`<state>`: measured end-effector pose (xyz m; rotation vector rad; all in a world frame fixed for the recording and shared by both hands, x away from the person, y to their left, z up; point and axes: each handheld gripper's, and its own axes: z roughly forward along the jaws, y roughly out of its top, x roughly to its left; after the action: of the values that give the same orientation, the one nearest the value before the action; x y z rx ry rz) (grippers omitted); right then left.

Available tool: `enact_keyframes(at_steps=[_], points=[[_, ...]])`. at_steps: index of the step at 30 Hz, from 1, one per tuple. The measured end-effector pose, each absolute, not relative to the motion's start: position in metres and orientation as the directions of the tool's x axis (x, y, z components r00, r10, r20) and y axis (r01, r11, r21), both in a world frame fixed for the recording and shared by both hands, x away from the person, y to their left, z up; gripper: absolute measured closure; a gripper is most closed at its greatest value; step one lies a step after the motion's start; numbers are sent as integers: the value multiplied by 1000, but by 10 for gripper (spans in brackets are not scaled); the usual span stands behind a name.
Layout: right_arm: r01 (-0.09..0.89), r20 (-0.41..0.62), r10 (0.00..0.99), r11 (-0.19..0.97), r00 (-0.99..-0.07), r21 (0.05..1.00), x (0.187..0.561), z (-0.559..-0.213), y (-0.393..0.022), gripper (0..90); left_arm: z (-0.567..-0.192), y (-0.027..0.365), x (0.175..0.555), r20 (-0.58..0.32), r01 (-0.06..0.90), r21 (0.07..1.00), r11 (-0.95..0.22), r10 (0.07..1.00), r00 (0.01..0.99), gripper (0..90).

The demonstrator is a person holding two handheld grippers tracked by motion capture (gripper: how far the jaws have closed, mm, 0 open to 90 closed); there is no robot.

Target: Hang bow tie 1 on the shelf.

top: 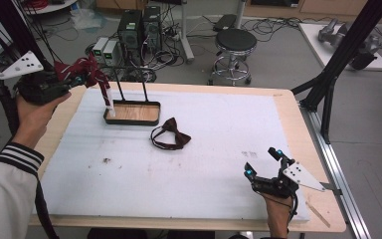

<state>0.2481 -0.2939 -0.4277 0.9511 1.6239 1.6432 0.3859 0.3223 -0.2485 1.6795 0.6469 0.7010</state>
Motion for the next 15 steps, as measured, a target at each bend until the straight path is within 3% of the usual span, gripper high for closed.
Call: enact_keyframes(at_steps=[15], points=[[38,56,834,-42,-550,998,250,-434,-292,7,-248,332,416,97,64,982,-176,772,628,865]])
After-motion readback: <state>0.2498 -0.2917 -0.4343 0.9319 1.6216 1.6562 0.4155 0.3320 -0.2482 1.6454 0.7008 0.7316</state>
